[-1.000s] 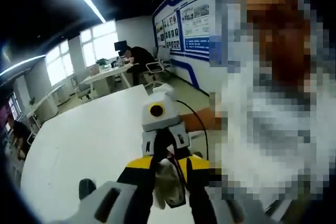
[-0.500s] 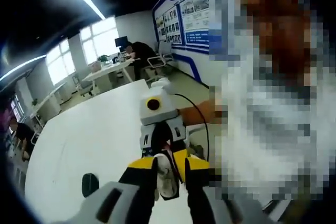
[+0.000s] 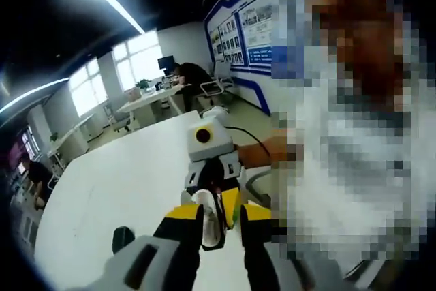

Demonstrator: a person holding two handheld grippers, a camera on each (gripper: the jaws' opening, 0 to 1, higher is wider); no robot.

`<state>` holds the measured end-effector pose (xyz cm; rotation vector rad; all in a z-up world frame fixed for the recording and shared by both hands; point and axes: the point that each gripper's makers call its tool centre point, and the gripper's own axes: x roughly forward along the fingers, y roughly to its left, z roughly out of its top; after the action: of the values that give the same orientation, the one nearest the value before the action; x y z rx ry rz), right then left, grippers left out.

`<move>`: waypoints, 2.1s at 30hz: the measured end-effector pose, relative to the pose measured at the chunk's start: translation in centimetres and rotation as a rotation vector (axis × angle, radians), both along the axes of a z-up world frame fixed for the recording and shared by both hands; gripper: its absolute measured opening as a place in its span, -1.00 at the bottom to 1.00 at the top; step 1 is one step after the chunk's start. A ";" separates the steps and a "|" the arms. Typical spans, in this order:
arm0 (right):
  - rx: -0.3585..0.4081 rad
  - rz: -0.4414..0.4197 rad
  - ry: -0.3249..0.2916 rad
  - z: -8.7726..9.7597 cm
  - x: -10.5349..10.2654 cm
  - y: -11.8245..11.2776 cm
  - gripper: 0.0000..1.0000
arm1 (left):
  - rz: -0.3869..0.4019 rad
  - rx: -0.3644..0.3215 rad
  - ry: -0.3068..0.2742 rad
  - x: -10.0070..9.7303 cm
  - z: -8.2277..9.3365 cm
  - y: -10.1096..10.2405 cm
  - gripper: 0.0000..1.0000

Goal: Pick up the earbuds from the table and place the earbuds into the earbud case

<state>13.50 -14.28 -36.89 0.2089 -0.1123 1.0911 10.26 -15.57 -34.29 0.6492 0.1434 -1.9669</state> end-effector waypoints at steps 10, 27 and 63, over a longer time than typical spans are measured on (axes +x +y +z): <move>0.015 -0.009 -0.002 0.4 0.3 -0.3 -0.57 | 0.033 -0.059 0.005 0.5 1.6 0.4 -0.50; 0.201 0.025 0.011 3.2 -0.5 -1.8 -0.57 | 0.335 -0.507 0.295 4.4 2.9 3.8 -0.13; 0.304 0.155 0.143 3.4 -1.6 0.5 -0.57 | 0.360 -0.621 -0.266 1.5 1.9 0.9 -0.17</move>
<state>11.86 -13.82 -33.44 0.5755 -0.1354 1.2065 11.71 -14.66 -32.40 0.4261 -0.4683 -1.4479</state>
